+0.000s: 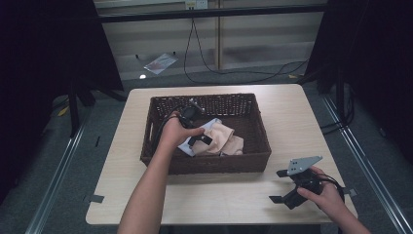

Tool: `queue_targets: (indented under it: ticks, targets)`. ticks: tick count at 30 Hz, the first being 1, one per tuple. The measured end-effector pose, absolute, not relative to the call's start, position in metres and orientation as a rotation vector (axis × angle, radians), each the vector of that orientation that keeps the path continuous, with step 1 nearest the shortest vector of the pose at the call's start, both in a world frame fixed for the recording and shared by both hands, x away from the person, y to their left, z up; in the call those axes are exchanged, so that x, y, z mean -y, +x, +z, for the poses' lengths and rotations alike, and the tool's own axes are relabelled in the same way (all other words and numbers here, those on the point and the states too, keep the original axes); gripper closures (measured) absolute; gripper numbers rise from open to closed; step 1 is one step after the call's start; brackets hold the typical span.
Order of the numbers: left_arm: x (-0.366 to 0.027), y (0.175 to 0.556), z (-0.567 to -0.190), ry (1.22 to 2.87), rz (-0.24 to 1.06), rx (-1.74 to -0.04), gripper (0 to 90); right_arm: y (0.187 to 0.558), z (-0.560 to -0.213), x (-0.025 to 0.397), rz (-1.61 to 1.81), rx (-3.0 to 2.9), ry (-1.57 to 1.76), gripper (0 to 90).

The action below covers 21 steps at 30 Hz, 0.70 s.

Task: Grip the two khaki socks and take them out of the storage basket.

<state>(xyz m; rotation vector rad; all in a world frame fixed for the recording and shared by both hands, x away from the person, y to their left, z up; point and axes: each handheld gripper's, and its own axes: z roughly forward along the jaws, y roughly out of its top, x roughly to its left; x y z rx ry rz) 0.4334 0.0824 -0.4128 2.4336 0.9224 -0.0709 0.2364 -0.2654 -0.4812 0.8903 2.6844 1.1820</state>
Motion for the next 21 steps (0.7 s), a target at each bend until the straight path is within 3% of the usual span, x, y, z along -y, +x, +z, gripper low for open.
queue_targets:
  ticks: [16, 19, 21]
  targets:
    - [-0.07, 0.443, -0.439, 2.508, -0.027, -0.858, 8.2, 0.236, -0.481, 0.265, 1.189, -2.683, 0.893, 4.7]
    - [-0.071, 0.444, -0.445, 2.502, -0.017, -0.883, 13.8, 0.236, -0.481, 0.265, 1.185, -2.686, 0.889, 4.7]
    - [-0.074, 0.445, -0.449, 2.5, -0.02, -0.894, 22.7, 0.236, -0.481, 0.265, 1.185, -2.686, 0.89, 4.7]
